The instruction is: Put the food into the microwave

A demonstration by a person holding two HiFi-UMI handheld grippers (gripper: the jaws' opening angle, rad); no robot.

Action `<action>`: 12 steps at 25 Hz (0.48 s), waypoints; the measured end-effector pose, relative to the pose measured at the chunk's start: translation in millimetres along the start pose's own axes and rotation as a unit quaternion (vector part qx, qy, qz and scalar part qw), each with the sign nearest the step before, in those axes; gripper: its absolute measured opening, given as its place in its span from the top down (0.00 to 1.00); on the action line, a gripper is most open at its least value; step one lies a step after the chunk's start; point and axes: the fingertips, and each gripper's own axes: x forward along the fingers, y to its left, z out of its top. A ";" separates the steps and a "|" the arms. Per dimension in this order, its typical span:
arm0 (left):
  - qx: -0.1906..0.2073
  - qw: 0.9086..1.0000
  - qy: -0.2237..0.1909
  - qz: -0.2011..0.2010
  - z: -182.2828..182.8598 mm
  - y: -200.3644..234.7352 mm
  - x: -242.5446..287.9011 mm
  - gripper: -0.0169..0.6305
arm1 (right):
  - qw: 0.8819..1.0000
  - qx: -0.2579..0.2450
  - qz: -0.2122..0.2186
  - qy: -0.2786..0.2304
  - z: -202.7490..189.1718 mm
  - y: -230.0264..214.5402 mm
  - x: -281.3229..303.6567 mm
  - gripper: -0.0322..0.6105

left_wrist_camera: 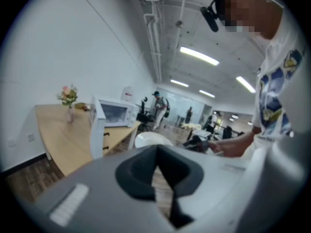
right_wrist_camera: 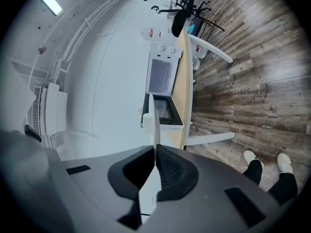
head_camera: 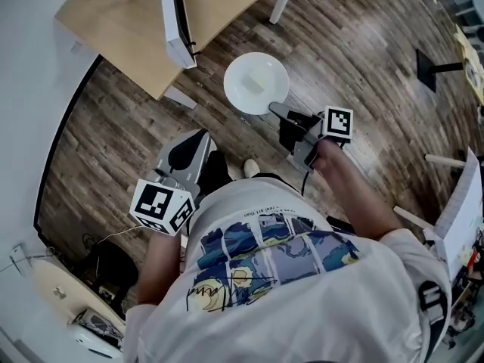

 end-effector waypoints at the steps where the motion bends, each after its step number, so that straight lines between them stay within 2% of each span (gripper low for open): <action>1: 0.003 1.000 -0.001 -0.004 5.6 11.2 1.5 0.96 | 1.000 0.002 0.001 -0.004 5.7 1.9 10.2 0.93; 6: 0.011 0.999 -0.011 -0.031 37.3 66.4 6.4 0.96 | 0.999 0.018 -0.001 -0.036 30.8 9.8 54.4 0.93; 12: 0.048 0.997 -0.018 -0.064 76.2 125.0 10.1 0.96 | 0.996 0.020 -0.007 -0.090 78.8 17.6 98.3 0.93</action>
